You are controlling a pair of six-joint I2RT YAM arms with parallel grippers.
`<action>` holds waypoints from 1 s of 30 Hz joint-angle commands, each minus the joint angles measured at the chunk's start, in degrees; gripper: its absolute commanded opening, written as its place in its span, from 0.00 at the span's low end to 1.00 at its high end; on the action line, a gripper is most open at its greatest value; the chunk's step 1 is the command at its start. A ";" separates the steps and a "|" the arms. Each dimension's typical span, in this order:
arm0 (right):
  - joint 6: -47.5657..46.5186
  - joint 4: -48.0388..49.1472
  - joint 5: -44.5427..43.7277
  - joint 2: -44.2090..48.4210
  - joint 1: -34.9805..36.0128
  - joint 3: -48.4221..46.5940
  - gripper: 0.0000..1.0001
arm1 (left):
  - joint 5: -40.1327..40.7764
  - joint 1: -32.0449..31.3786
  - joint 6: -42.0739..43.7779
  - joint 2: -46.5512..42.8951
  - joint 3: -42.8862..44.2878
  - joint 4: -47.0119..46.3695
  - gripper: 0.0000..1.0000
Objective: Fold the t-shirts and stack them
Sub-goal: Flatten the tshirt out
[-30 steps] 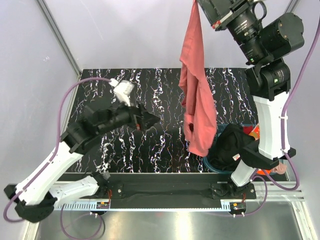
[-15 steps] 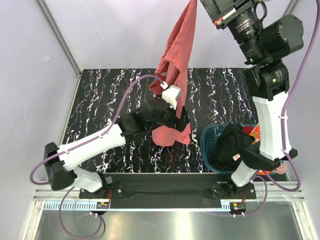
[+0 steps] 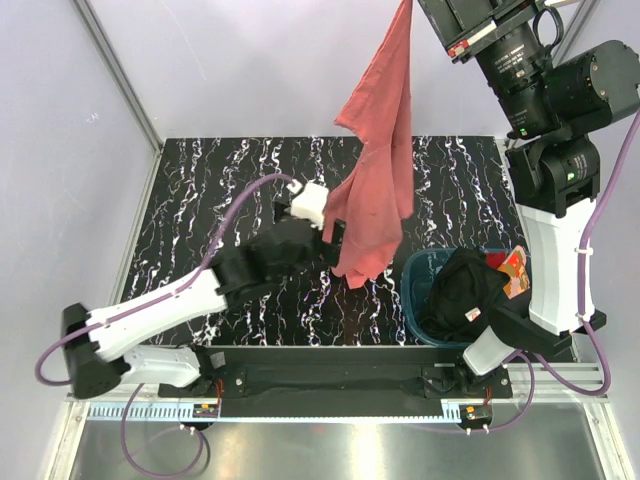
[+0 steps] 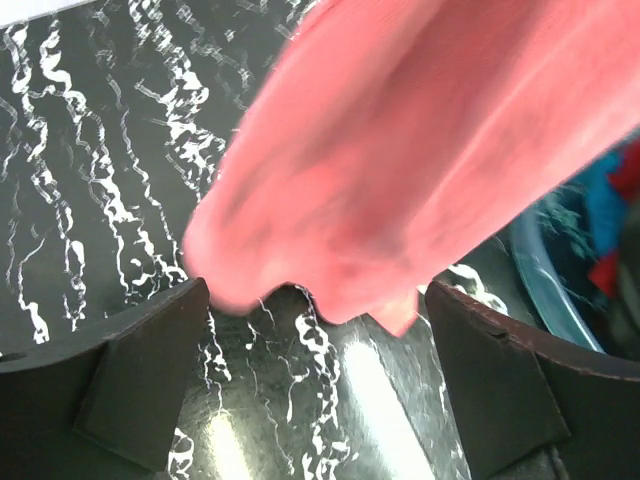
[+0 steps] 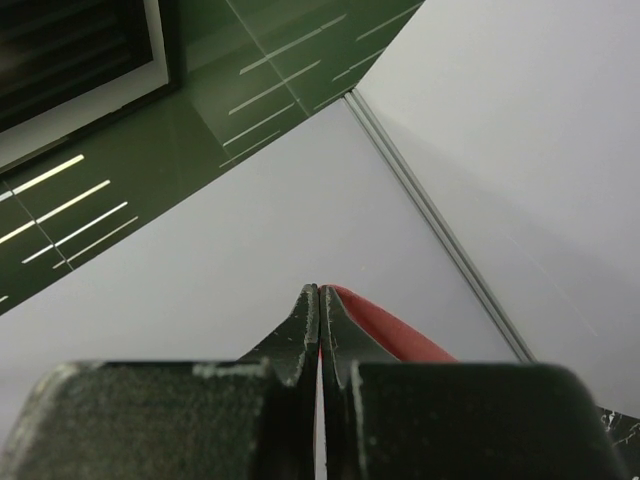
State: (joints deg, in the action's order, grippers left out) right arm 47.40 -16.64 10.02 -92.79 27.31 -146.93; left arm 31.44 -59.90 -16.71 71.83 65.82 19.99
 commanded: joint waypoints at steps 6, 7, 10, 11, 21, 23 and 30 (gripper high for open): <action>0.77 0.91 0.17 1.12 0.11 -0.11 0.00 | -23.32 4.70 4.58 -2.24 -1.93 -12.33 0.99; 0.77 0.65 0.26 1.21 0.11 -0.11 0.00 | -25.97 5.23 4.84 -1.53 -1.66 -13.91 0.99; 0.68 0.38 0.35 1.56 0.11 0.07 0.00 | -36.61 7.34 6.95 3.04 1.58 -13.32 0.99; 0.68 0.38 0.52 1.91 0.11 0.24 0.00 | -39.24 7.86 8.43 4.27 2.29 -13.22 0.99; -0.29 -1.72 0.09 3.32 0.20 1.65 0.00 | -41.65 11.82 12.23 12.90 12.22 -9.98 0.58; -1.16 -2.25 -0.26 4.02 0.20 2.35 0.00 | -39.36 12.26 11.36 10.71 10.21 -9.09 0.34; -2.39 -0.67 -1.93 5.17 0.11 6.13 0.00 | -27.24 13.93 8.10 2.01 5.46 -6.11 0.00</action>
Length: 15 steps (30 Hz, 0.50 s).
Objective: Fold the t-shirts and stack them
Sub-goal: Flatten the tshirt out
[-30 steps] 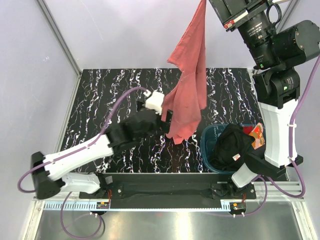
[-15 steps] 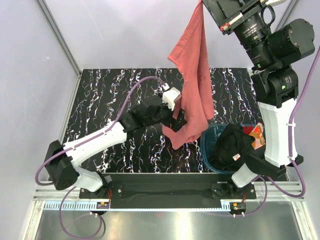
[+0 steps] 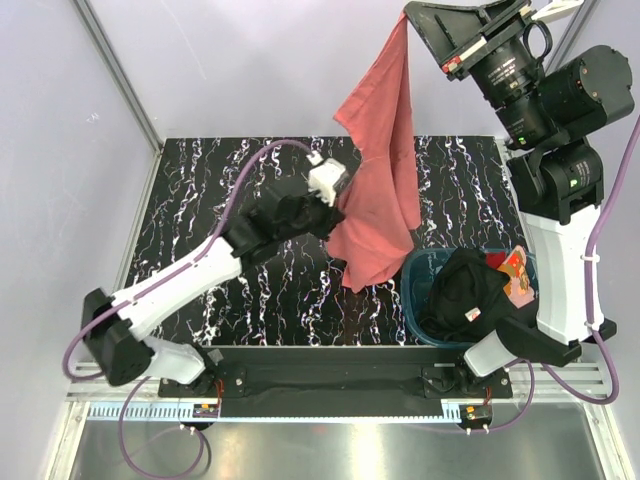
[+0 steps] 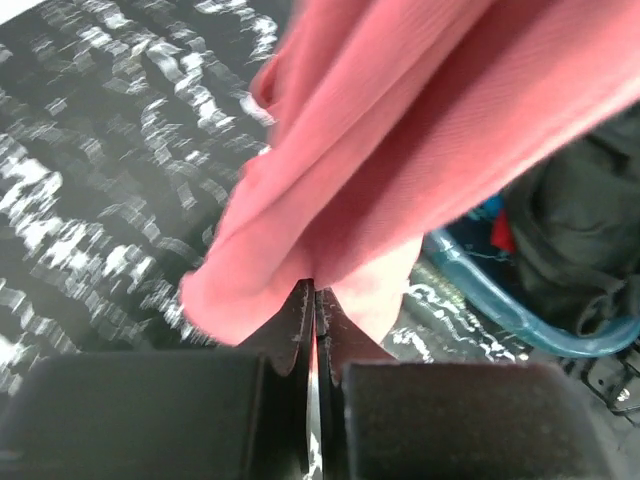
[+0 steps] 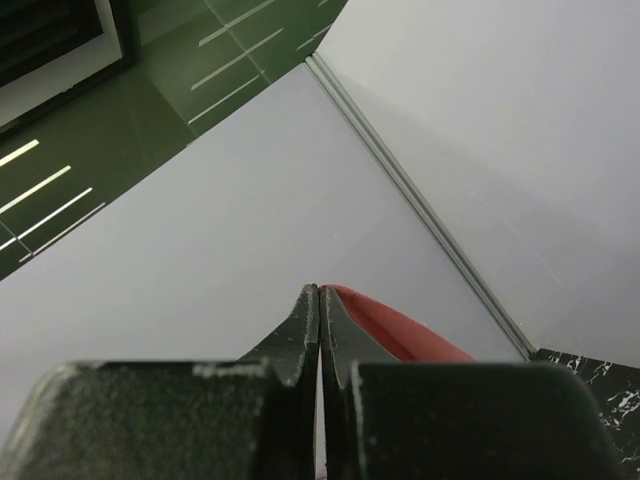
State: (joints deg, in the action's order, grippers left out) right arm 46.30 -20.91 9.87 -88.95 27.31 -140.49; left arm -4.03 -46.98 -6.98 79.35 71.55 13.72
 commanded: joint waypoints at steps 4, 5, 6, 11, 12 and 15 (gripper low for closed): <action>-3.67 3.85 -2.57 -0.34 0.02 0.21 0.00 | 19.13 4.77 -1.46 -8.42 2.89 5.17 0.00; -4.90 4.03 -2.75 -1.66 0.02 0.30 0.00 | 20.98 6.27 -1.11 -8.68 3.94 5.62 0.00; -5.43 4.81 -2.75 -2.45 0.02 0.21 0.00 | 21.52 7.94 -0.93 -8.69 4.99 6.14 0.00; -8.15 6.84 -2.13 -13.84 -0.85 -7.83 0.00 | 22.58 19.02 3.63 -3.52 19.04 7.03 0.00; -7.99 6.76 -1.96 -16.23 -1.38 -10.22 0.00 | 22.06 20.60 4.17 -2.20 22.29 7.72 0.00; 4.48 14.65 0.15 -29.08 -8.14 -20.00 0.00 | 21.43 29.65 6.46 6.08 42.87 9.84 0.00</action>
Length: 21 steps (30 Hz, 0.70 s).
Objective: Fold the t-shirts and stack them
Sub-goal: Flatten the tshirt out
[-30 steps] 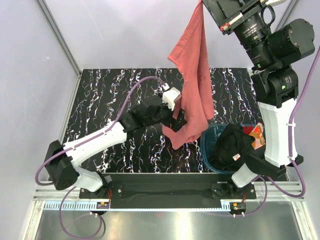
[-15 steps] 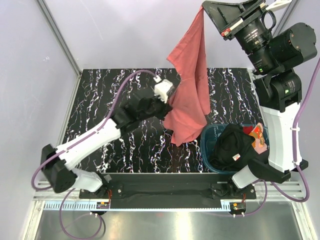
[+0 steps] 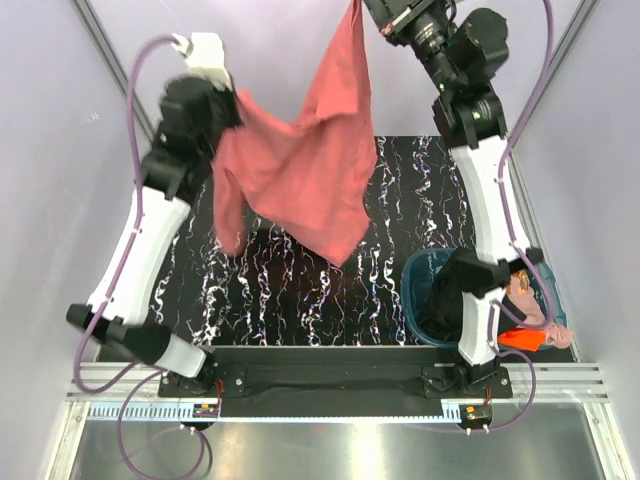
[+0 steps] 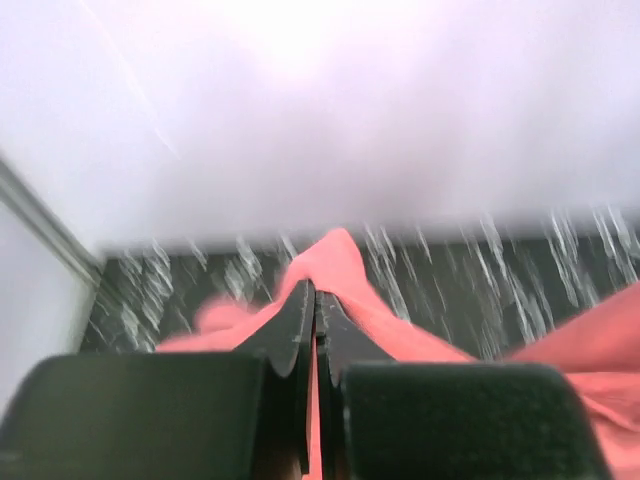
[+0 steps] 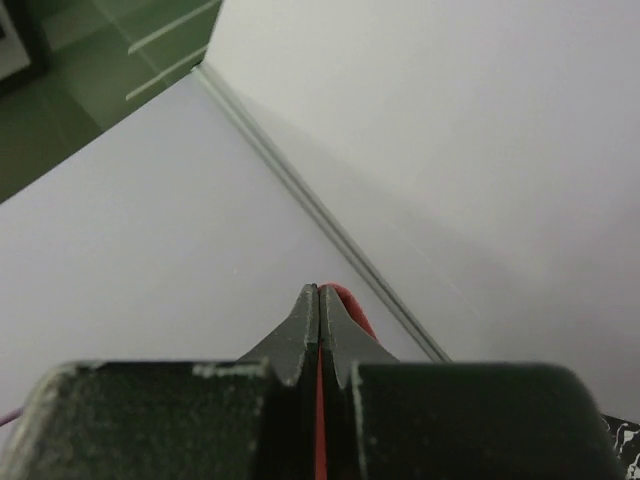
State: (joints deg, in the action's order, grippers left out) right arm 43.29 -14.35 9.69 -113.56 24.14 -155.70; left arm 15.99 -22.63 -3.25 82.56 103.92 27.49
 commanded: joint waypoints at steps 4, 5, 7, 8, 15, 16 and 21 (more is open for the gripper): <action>11.11 10.39 1.55 -3.00 -6.30 -3.22 0.00 | 1.15 5.93 4.02 -0.12 11.13 -4.46 0.00; 11.90 11.00 1.82 -2.38 -6.47 -2.43 0.00 | 1.32 5.93 4.12 -1.95 9.91 -4.63 0.00; 12.52 10.05 3.04 -1.58 -7.09 -1.80 0.00 | 2.03 5.93 4.04 -3.98 8.06 -5.16 0.00; 11.91 8.74 4.70 -1.23 -7.18 -1.89 0.00 | 1.94 5.93 3.95 -4.77 6.92 -4.46 0.00; 12.00 9.52 13.94 15.34 -6.56 25.14 0.00 | 5.54 5.85 -8.49 -20.58 -20.80 -0.96 0.00; 11.73 9.52 15.25 17.91 -5.95 34.49 0.00 | 5.72 5.76 -10.88 -23.99 -23.82 0.28 0.00; 10.33 7.06 14.21 36.78 -2.53 69.21 0.00 | 2.12 5.84 -27.98 -33.07 -44.10 9.15 0.00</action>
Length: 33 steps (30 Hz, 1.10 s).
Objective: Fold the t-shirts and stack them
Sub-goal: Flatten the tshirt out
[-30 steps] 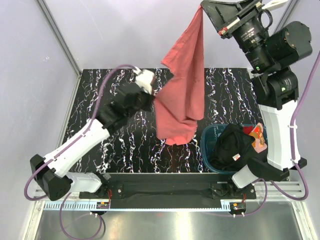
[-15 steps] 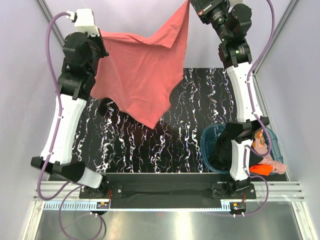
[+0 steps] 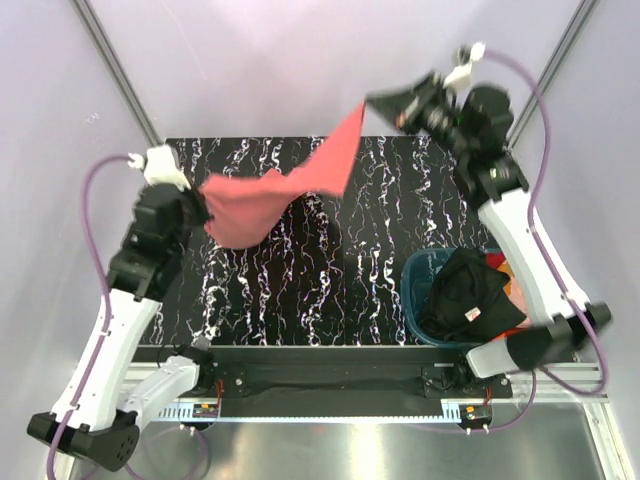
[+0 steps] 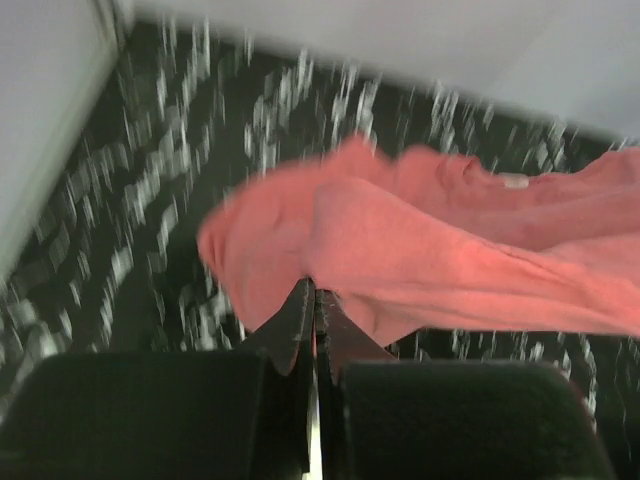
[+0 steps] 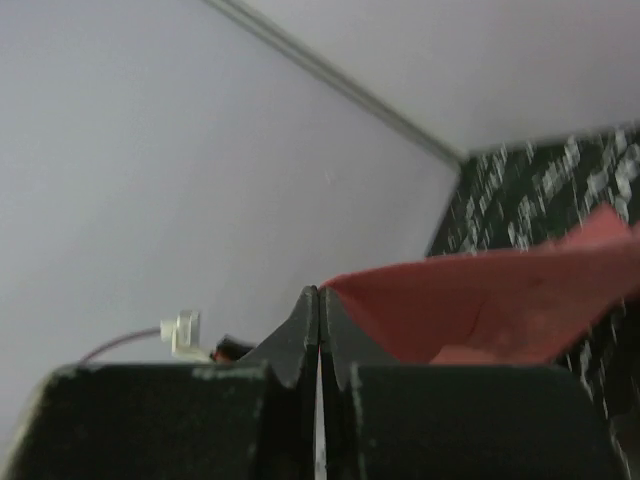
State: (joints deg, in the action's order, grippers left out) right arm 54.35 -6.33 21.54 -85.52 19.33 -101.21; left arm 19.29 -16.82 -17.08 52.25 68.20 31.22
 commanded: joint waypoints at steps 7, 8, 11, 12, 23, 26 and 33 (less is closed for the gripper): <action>-4.43 -20.10 2.45 25.21 4.22 44.14 0.00 | -8.29 -0.06 -29.50 -13.65 -22.40 14.48 0.30; -4.69 -22.30 2.63 26.18 4.40 46.34 0.00 | -8.74 -0.06 -29.59 -15.58 -23.37 15.00 0.34; -6.35 -29.52 3.50 30.13 4.57 53.29 0.01 | -6.64 -0.06 -29.33 -18.14 -22.34 17.72 0.57; -6.88 -30.92 4.29 31.45 4.57 56.27 0.04 | -4.89 -0.06 -28.28 -18.84 -21.54 18.17 0.65; -23.57 -29.62 -7.56 12.25 5.10 40.15 0.70 | -12.52 -0.06 -16.85 8.89 -10.04 7.63 0.72; -27.88 -30.50 -7.66 -2.69 6.59 28.11 0.69 | -14.45 -0.14 -12.99 20.03 -6.26 6.75 0.67; -31.93 -35.24 -6.77 -33.35 11.15 -2.79 0.58 | -14.55 -0.14 -9.81 38.08 2.10 8.24 0.63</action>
State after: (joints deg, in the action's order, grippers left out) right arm 26.85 -38.65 15.88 -111.33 27.49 -93.17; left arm 5.34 -16.84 -29.21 87.96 65.98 40.25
